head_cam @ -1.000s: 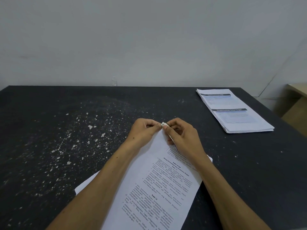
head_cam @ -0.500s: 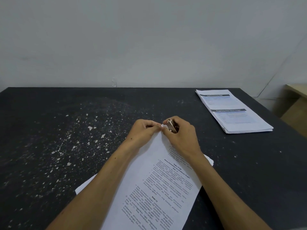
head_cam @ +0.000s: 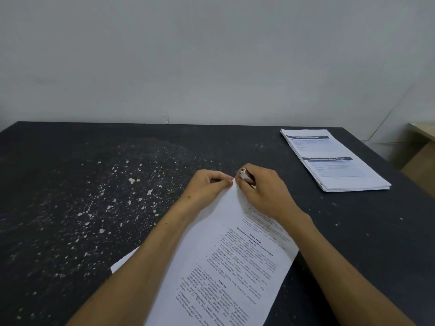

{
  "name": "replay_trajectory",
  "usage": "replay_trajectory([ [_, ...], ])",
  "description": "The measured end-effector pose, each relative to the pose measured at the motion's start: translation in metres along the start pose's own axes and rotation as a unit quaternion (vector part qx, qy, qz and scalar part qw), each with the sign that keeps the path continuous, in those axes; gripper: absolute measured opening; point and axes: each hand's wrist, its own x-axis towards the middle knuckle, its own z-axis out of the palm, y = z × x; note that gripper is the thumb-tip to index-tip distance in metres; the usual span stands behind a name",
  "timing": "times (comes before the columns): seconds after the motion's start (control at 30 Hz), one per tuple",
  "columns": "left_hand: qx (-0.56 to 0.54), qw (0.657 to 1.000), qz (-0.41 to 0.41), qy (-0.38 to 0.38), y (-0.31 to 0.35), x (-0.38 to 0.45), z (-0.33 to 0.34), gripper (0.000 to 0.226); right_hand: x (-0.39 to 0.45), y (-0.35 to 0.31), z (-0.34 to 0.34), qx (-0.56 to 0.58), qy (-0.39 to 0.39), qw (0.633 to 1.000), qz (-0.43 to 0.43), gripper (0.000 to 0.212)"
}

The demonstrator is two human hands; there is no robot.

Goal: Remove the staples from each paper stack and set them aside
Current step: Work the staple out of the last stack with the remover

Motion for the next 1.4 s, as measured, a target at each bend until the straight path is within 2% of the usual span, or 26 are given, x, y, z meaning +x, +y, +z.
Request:
replay_trajectory([
  [0.1,-0.006,1.000,0.001,-0.015,0.000,0.000,0.000,0.014,0.000,0.005,-0.002,0.159,-0.020,0.986,0.036,0.013],
  [0.27,0.009,1.000,-0.003,-0.009,0.002,-0.001,0.000,0.013,-0.002,0.008,-0.012,0.302,-0.040,0.945,0.120,0.016],
  [0.4,0.028,1.000,0.008,0.001,-0.002,0.000,0.001,0.009,0.000,0.019,-0.015,0.248,-0.005,0.954,0.170,0.021],
  [0.53,0.065,0.996,0.065,0.017,-0.007,0.000,0.006,0.003,0.002,0.034,-0.025,0.171,0.020,0.964,0.200,0.020],
  [0.67,0.081,0.991,0.108,0.019,-0.010,-0.001,0.009,0.006,0.005,0.046,-0.037,0.157,-0.032,0.960,0.230,0.012],
  [0.8,0.084,0.989,0.120,0.022,-0.009,-0.003,0.011,0.006,0.008,0.047,-0.039,0.138,-0.093,0.961,0.220,0.009],
  [0.97,0.071,0.990,0.121,0.024,-0.010,-0.004,0.011,0.004,0.013,0.048,-0.038,0.121,-0.081,0.966,0.211,0.016],
  [1.13,0.057,0.991,0.115,0.037,-0.009,-0.004,0.010,0.003,0.012,0.053,-0.037,0.199,-0.021,0.951,0.237,0.041],
  [1.23,0.054,0.992,0.108,0.042,-0.010,-0.004,0.010,0.003,0.013,0.047,-0.038,0.293,0.001,0.918,0.266,0.038],
  [1.4,0.050,0.993,0.103,0.039,-0.010,-0.005,0.011,0.003,0.013,0.036,-0.034,0.340,0.063,0.909,0.232,0.035],
])
